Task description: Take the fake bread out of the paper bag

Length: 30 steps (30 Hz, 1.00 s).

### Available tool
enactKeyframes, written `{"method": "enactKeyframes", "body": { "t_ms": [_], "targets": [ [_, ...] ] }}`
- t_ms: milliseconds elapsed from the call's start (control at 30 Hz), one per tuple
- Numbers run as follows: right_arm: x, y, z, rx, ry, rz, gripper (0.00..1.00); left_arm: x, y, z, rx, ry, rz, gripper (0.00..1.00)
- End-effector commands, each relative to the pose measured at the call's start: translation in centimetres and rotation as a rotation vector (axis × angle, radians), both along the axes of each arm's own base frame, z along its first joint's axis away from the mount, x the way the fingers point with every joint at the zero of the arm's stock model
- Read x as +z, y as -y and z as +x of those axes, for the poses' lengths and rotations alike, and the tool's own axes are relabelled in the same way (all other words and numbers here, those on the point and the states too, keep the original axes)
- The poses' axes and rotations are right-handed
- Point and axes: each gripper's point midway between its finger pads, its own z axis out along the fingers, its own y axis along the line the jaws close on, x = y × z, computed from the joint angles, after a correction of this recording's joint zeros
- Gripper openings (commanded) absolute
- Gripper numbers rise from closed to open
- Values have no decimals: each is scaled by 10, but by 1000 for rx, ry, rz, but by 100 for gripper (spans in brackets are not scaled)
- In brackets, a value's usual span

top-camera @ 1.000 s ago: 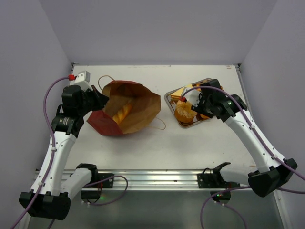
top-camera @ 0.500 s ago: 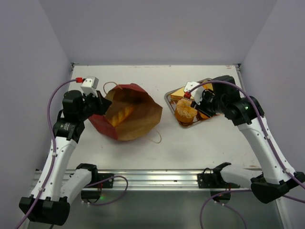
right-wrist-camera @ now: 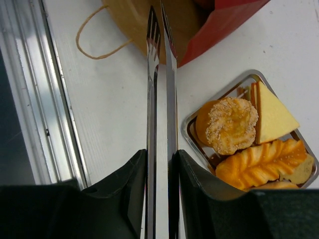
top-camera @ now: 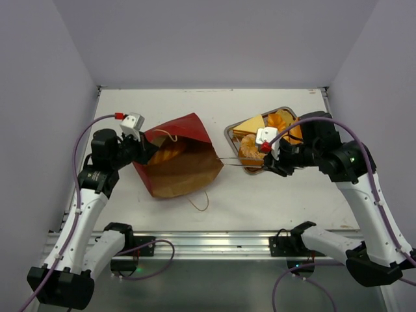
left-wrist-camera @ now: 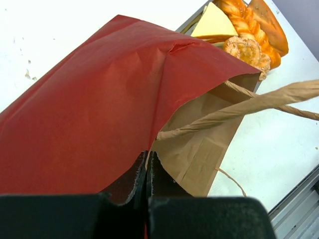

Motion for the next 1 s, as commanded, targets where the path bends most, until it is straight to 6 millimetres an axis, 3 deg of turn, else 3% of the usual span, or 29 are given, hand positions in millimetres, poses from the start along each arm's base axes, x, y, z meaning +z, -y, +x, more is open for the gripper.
{"method": "enactKeyframes", "body": {
  "t_ms": [0, 167, 367, 400, 467, 500, 567, 600, 667, 833, 967],
  "targets": [
    [9, -20, -16, 126, -17, 71, 34, 8, 7, 4, -24, 35, -22, 0],
    [1, -47, -23, 186, 21, 4, 34, 8, 11, 8, -29, 14, -57, 0],
    [-13, -85, -2, 195, 134, -116, 34, 17, 17, 15, -2, -28, -135, 0],
    [-16, -93, 11, 168, 173, -150, 34, 20, 18, 17, 5, -35, -155, 0],
    [-19, -111, 12, 184, 221, -178, 34, 25, 20, 19, 6, -35, -179, 0],
    [-22, -119, 27, 145, 270, -216, 34, 26, 21, 20, 12, -41, -195, 0],
    [-28, -136, 32, 139, 331, -257, 34, 33, 22, 23, 19, -33, -210, 0],
    [-35, -144, 47, 101, 386, -295, 35, 35, 22, 24, 27, -35, -220, 0],
    [-36, -161, 57, 74, 463, -297, 35, 41, 22, 26, 31, -31, -230, 0],
    [-71, -180, 86, 33, 567, -431, 36, 46, 20, 28, 50, -21, -236, 0],
    [-90, -193, 96, 38, 601, -478, 37, 45, 21, 28, 46, -22, -233, 0]
  ]
}}
